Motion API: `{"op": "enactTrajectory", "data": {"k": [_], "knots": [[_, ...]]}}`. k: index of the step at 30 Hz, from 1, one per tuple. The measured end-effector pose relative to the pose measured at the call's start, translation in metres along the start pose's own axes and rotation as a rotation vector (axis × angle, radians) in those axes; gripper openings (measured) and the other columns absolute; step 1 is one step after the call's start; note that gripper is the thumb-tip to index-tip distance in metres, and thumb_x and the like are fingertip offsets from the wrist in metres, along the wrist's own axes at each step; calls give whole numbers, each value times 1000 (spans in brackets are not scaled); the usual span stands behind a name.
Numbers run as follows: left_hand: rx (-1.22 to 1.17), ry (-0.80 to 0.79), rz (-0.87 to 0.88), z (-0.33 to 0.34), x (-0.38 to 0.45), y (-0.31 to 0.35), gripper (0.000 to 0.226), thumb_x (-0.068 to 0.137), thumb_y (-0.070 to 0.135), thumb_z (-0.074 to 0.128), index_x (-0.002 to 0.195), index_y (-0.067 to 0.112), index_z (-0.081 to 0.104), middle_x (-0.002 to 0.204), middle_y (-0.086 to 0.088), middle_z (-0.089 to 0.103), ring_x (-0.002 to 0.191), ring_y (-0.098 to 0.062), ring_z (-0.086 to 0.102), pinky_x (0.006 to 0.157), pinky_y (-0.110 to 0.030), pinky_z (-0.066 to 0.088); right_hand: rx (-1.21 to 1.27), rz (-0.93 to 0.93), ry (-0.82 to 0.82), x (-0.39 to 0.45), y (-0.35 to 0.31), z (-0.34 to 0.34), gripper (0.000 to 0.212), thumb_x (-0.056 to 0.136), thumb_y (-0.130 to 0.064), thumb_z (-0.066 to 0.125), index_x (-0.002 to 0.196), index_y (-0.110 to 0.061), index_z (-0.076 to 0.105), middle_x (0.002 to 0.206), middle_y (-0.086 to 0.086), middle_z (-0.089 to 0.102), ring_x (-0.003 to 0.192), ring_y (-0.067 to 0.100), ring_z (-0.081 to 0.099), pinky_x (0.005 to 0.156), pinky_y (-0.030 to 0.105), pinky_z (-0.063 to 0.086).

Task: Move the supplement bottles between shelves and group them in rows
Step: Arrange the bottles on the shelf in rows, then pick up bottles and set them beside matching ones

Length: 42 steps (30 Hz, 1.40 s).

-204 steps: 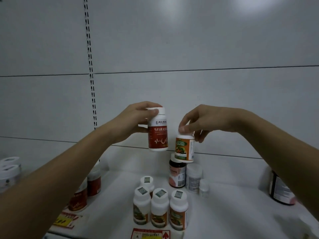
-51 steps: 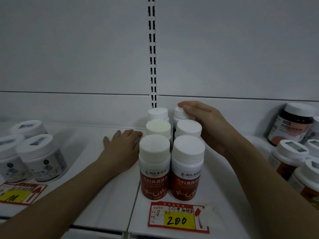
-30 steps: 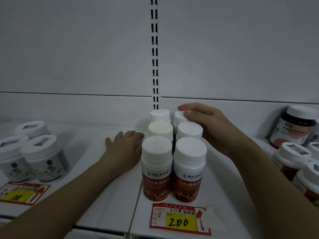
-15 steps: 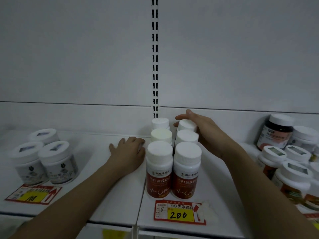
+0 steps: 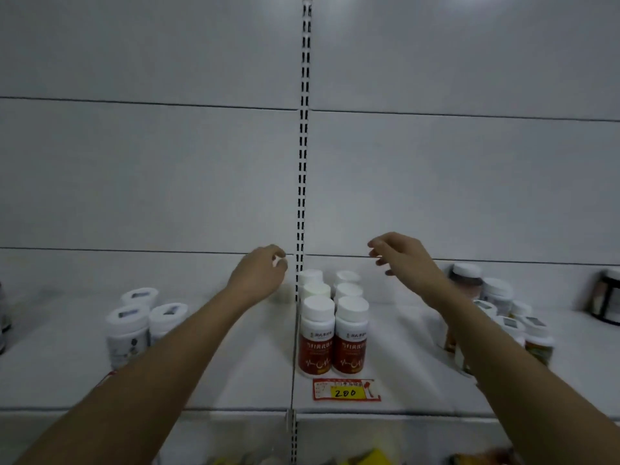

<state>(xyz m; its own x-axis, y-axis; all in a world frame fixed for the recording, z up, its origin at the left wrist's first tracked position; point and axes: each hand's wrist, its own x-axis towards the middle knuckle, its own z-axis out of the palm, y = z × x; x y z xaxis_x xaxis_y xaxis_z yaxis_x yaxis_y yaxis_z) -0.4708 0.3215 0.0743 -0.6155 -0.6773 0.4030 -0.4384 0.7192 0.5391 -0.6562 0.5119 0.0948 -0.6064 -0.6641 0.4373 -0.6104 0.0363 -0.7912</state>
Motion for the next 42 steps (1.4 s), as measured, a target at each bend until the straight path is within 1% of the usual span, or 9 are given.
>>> {"op": "enactTrajectory", "data": {"k": [4,8,12,15,19,25,33,39,42], "knots": [[-5,-98,167,-23,2,66,31,98,33,47,123,20,60,125,-2,61,105,-20,57,86,-29,43,-226,5,-12,-22,-18,-43,20,96,-30,54,95,-17,69,88,-4,72,78,14,67,67,26,50],[-93,-207,278,-17,-22,123,29,96,35,49,120,24,62,117,2,63,100,-17,59,86,-30,47,-418,43,-24,-42,-21,-86,18,97,-27,54,92,-19,70,84,-6,71,75,12,66,62,24,47],[-91,-260,332,9,-48,162,29,95,37,51,120,26,62,115,5,63,103,-15,59,91,-34,49,-437,88,51,-53,-11,-137,16,95,-23,56,91,-18,70,83,-4,72,73,15,67,55,20,44],[-47,-256,345,27,-55,189,29,95,38,51,119,27,62,117,6,63,106,-15,58,93,-34,48,-406,121,105,-60,4,-172,15,95,-22,55,92,-18,69,83,-2,73,71,14,67,53,18,42],[-8,-251,315,55,-61,226,28,95,38,51,119,28,61,118,4,64,104,-15,58,88,-31,46,-391,124,117,-77,29,-215,15,96,-22,55,94,-17,69,82,-2,72,68,13,66,51,16,41],[17,-262,188,112,-72,287,30,95,35,50,122,26,59,120,1,64,94,-15,62,88,-34,52,-429,152,-9,-100,76,-270,16,95,-19,55,93,-13,69,85,5,73,65,15,65,39,8,38],[30,-206,58,145,-59,315,28,96,33,51,121,25,58,115,4,61,96,-16,61,86,-37,55,-345,168,-142,-63,110,-309,13,93,-17,55,91,-11,66,87,9,71,64,14,64,51,22,54],[22,-210,48,162,-20,304,28,94,27,57,121,21,60,121,-3,62,105,-19,58,88,-30,48,-379,134,-240,-13,144,-275,12,91,-24,64,97,-14,65,91,7,69,74,18,69,63,27,61],[25,-257,83,180,9,297,33,92,23,60,125,22,58,127,-4,58,108,-20,57,90,-29,45,-480,131,-271,15,161,-257,25,88,-33,68,106,-15,64,104,4,66,81,17,64,70,29,56]]}}
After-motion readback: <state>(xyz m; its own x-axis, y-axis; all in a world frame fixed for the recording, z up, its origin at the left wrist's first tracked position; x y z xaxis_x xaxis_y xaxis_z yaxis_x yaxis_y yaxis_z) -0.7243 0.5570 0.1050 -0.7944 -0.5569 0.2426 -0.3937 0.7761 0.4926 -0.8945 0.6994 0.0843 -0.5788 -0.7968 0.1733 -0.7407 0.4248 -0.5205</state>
